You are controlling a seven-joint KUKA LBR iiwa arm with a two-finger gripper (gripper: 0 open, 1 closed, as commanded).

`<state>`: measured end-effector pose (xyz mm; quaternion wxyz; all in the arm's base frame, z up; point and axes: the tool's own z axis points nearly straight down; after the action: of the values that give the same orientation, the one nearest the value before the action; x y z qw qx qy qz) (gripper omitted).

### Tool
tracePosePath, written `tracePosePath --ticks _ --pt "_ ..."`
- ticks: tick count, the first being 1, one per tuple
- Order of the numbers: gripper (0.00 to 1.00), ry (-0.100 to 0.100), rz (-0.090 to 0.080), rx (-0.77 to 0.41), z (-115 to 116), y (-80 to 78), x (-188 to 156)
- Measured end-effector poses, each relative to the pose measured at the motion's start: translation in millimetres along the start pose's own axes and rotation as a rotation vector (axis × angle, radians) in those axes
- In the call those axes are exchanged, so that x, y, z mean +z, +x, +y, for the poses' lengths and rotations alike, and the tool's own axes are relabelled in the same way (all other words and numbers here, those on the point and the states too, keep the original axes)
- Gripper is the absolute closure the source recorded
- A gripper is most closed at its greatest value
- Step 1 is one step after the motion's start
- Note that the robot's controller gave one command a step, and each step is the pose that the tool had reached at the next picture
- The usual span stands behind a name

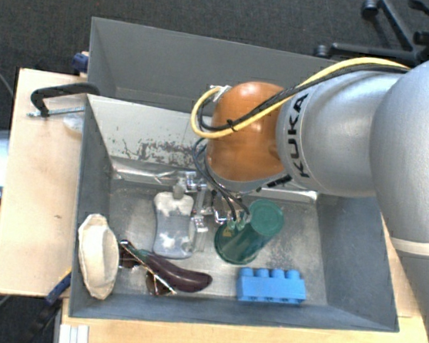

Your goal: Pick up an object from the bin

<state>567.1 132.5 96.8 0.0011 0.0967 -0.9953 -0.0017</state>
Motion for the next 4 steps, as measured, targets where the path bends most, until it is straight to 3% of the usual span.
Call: tracePosePath --ticks 1,2,3,4 --pt "0.00 -0.002 -0.020 0.017 -4 -29.9 -11" --pt "0.00 -0.002 -0.003 0.005 6 -30.8 26" --pt "1.00 -0.004 -0.019 0.035 12 -24.0 24" --pt "1.00 -0.004 -0.019 0.035 12 -23.9 24"
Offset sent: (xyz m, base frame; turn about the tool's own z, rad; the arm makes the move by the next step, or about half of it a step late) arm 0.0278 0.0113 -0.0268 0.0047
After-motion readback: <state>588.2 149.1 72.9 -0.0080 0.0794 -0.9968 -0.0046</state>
